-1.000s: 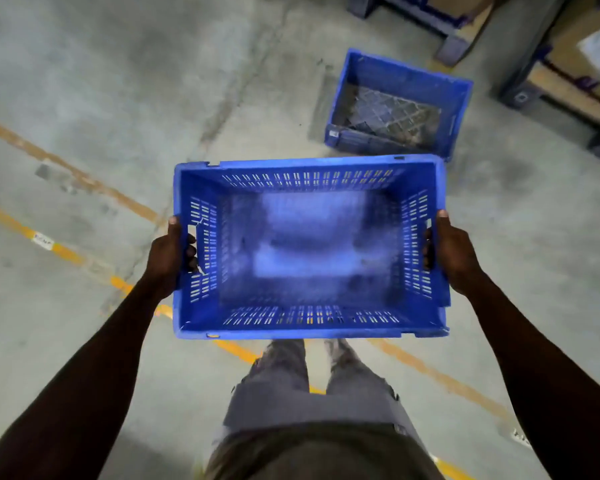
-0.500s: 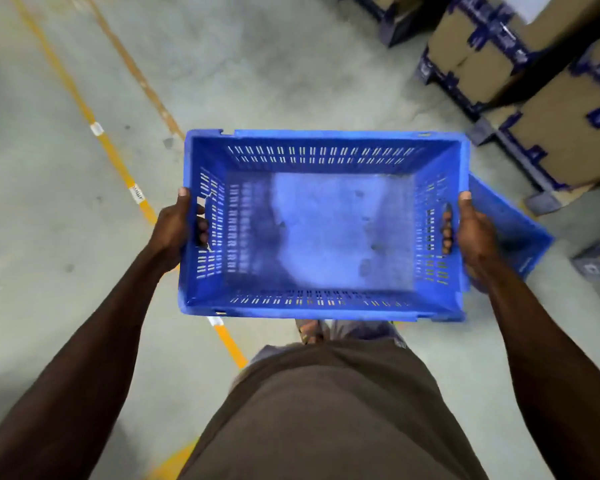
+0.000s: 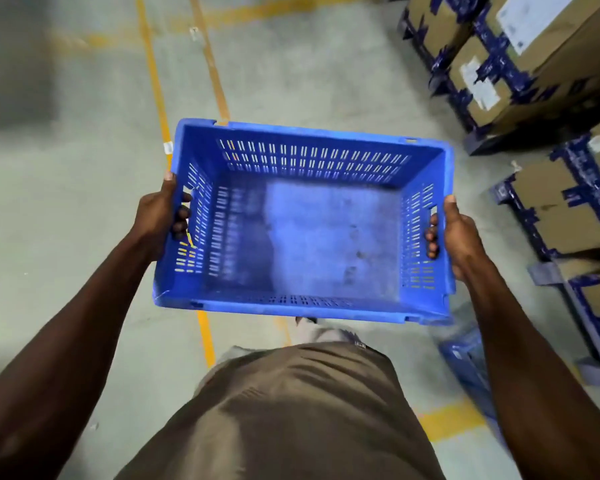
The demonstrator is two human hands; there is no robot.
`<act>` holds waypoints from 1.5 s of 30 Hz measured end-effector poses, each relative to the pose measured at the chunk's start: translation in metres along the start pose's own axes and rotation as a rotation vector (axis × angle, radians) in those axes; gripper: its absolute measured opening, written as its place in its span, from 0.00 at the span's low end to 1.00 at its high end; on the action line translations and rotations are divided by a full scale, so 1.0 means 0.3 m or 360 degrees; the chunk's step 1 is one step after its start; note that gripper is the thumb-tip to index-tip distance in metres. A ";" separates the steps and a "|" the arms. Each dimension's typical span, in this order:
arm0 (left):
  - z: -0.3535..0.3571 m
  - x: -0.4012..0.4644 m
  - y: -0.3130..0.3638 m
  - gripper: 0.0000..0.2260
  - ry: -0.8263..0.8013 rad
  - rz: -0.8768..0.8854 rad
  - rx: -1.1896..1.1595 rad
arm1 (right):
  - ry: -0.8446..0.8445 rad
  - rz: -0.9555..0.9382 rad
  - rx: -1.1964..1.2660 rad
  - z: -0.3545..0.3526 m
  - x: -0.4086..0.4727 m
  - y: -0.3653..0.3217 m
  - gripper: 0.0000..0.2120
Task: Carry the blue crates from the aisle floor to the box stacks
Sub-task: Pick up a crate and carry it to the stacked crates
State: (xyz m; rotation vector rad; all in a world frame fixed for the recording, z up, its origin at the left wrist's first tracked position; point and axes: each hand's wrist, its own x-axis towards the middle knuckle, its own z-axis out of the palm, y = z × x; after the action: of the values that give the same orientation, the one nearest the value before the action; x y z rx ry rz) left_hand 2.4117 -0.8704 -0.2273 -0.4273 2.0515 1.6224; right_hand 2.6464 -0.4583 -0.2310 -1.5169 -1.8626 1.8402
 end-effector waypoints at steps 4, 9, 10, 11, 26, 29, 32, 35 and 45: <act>-0.067 0.244 0.225 0.23 0.0100 0.0010 -0.0056 | -0.0058 -0.0049 -0.0037 0.238 0.229 -0.269 0.26; -0.176 0.612 0.432 0.24 0.0220 0.0016 -0.0141 | -0.0115 -0.0112 -0.0159 0.604 0.509 -0.591 0.27; -0.195 0.686 0.456 0.24 0.0242 0.0007 -0.0152 | -0.0121 -0.0131 -0.0189 0.676 0.559 -0.645 0.27; -0.219 0.791 0.495 0.24 0.0255 0.0005 -0.0174 | -0.0128 -0.0159 -0.0213 0.773 0.631 -0.710 0.27; -0.636 2.092 1.396 0.25 0.0252 0.0191 -0.0229 | -0.0077 -0.0338 -0.0207 1.923 1.316 -1.650 0.28; -0.665 2.388 1.560 0.25 0.0246 0.0216 -0.0205 | -0.0074 -0.0340 -0.0155 2.132 1.507 -1.784 0.28; -0.674 2.662 1.708 0.26 0.0235 0.0238 -0.0173 | -0.0071 -0.0311 -0.0113 2.319 1.693 -1.901 0.27; -0.696 2.889 1.868 0.25 0.0219 0.0240 -0.0147 | -0.0075 -0.0274 -0.0109 2.496 1.843 -2.048 0.27; -0.813 3.708 2.448 0.25 0.0117 0.0192 -0.0128 | -0.0016 -0.0253 -0.0058 3.063 2.285 -2.625 0.27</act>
State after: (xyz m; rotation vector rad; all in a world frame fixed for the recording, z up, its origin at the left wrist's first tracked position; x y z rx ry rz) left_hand 1.0570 -0.8659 -0.1983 -0.4033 2.1076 1.7899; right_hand 1.2561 -0.4338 -0.2012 -1.3291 -1.9687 1.7556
